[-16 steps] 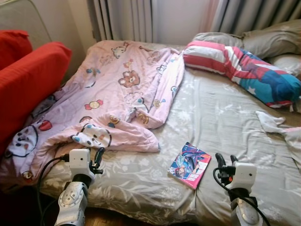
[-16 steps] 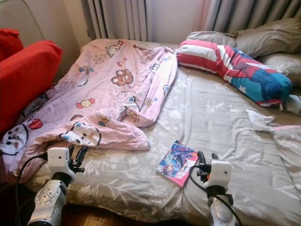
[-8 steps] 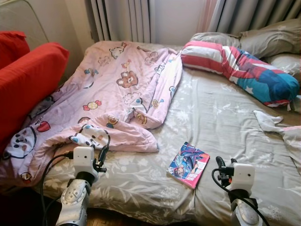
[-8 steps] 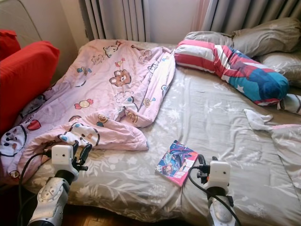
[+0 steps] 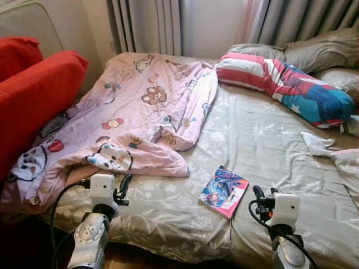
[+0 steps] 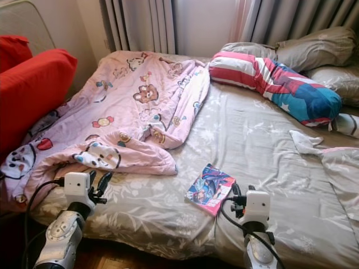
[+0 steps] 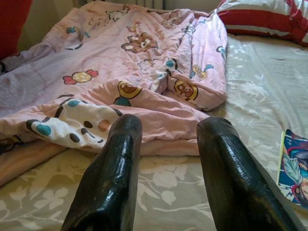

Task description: Clean up the room

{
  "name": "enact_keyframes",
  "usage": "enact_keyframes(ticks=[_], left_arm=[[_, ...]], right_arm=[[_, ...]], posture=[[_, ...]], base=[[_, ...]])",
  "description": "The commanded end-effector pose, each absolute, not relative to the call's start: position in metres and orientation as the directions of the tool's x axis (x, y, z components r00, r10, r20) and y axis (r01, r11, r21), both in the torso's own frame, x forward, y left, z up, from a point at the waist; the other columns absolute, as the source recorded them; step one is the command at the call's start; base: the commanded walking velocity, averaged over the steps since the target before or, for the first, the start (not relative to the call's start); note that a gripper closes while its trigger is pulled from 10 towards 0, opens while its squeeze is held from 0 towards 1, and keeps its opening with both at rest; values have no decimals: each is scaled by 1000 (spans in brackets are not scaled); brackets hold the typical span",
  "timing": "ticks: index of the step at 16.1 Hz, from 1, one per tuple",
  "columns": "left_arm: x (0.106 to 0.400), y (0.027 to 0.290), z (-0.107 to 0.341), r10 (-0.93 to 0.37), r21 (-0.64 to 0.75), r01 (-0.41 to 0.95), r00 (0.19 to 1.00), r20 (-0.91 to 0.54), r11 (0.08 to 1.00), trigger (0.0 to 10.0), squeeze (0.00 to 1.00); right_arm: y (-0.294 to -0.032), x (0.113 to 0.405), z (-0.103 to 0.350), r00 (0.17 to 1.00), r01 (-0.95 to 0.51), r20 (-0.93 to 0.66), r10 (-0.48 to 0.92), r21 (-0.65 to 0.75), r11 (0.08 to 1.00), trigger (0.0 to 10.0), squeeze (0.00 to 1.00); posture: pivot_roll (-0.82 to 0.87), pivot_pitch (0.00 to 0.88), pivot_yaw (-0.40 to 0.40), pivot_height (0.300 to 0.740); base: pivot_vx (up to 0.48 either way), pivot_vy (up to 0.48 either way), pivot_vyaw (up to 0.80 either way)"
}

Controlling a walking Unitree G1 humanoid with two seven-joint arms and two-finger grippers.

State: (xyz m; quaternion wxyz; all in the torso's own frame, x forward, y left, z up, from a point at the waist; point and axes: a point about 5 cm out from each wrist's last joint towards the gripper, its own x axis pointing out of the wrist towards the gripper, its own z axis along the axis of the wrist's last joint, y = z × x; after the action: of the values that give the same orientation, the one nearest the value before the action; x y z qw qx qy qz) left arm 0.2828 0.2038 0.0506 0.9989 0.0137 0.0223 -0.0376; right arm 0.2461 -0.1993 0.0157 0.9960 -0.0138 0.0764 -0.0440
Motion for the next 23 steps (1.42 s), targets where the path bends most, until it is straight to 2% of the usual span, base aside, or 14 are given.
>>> enact_keyframes(ticks=[1, 2, 4, 21, 23], left_arm=[[282, 204, 50, -79, 25, 81, 995, -54, 996, 10000, 0], [282, 204, 50, -81, 24, 82, 995, -55, 996, 10000, 0], [283, 203, 51, -86, 26, 88, 995, -56, 996, 10000, 0], [287, 197, 55, -125, 29, 127, 990, -66, 991, 10000, 0], [286, 198, 54, -125, 33, 127, 990, -69, 991, 10000, 0]], right_arm=[[-199, 246, 17, 983, 87, -157, -91, -32, 996, 10000, 0], [-197, 247, 14, 979, 76, -187, -81, -33, 997, 10000, 0], [-197, 247, 18, 986, 78, -149, -80, -24, 997, 10000, 0], [-196, 250, 19, 984, 14, -178, -14, -1, 1000, 10000, 0], [-188, 251, 23, 987, -47, -150, 50, 19, 999, 10000, 0]], posture=[[26, 59, -6, 677], [26, 58, -5, 669], [28, 61, -3, 644], [29, 101, 4, 644], [29, 103, 6, 644]], base=[[0, 0, 0], [0, 0, 0], [0, 0, 0], [0, 0, 0], [0, 0, 800]])
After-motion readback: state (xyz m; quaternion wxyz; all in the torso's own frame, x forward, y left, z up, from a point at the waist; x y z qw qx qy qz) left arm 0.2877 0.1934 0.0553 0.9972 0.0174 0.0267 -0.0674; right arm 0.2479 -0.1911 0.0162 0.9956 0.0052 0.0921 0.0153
